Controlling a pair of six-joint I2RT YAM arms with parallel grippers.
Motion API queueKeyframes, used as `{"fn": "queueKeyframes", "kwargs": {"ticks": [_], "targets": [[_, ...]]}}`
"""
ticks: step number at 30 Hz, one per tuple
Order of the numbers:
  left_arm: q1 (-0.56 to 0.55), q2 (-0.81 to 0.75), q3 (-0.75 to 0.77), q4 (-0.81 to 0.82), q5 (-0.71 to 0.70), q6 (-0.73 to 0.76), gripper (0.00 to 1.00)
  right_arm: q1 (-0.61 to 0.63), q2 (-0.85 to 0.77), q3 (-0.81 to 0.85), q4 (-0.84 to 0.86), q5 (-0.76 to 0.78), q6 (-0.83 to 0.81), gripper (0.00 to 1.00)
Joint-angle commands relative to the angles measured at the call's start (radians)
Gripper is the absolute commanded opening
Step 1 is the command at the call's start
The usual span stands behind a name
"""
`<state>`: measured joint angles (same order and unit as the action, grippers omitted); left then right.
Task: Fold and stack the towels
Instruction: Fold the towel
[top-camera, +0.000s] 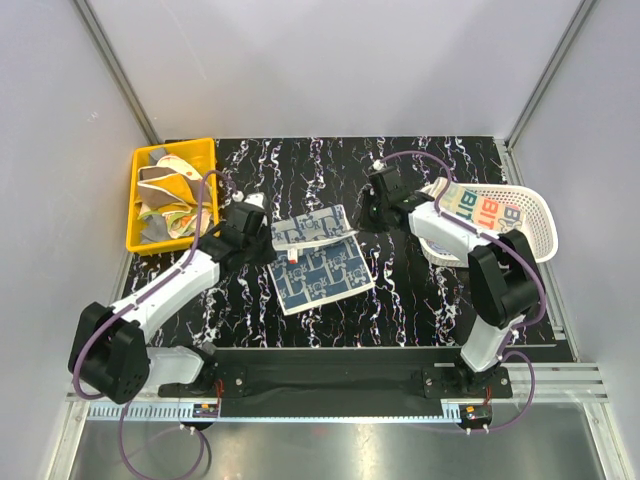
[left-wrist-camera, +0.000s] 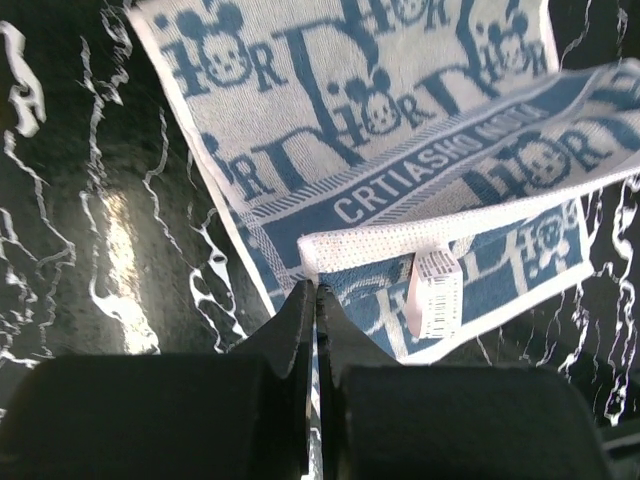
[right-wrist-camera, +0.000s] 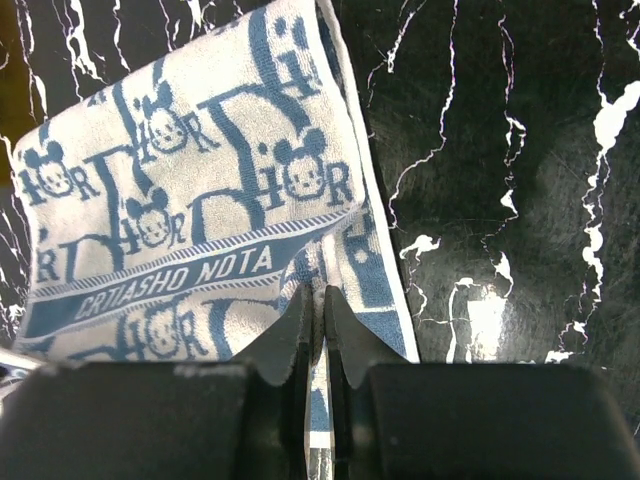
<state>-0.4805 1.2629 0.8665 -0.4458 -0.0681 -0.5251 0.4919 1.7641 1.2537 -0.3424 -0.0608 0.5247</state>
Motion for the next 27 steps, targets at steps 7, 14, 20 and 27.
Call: {"fn": "queueKeyframes", "kwargs": {"ticks": [7,14,20,27], "targets": [[-0.038,-0.04,-0.135,0.148,0.079,-0.036,0.21,0.017,-0.046,-0.071,0.059,0.026,0.003,0.0],[-0.043,-0.085,-0.221,0.214,0.139,-0.061,0.28,0.036,-0.046,-0.138,0.105,0.013,0.031,0.0],[-0.069,-0.092,-0.265,0.263,0.186,-0.183,0.41,0.042,-0.04,-0.154,0.12,0.016,0.038,0.0],[-0.142,-0.114,-0.356,0.257,0.012,-0.473,0.45,0.043,-0.029,-0.149,0.126,0.015,0.041,0.0]]}}
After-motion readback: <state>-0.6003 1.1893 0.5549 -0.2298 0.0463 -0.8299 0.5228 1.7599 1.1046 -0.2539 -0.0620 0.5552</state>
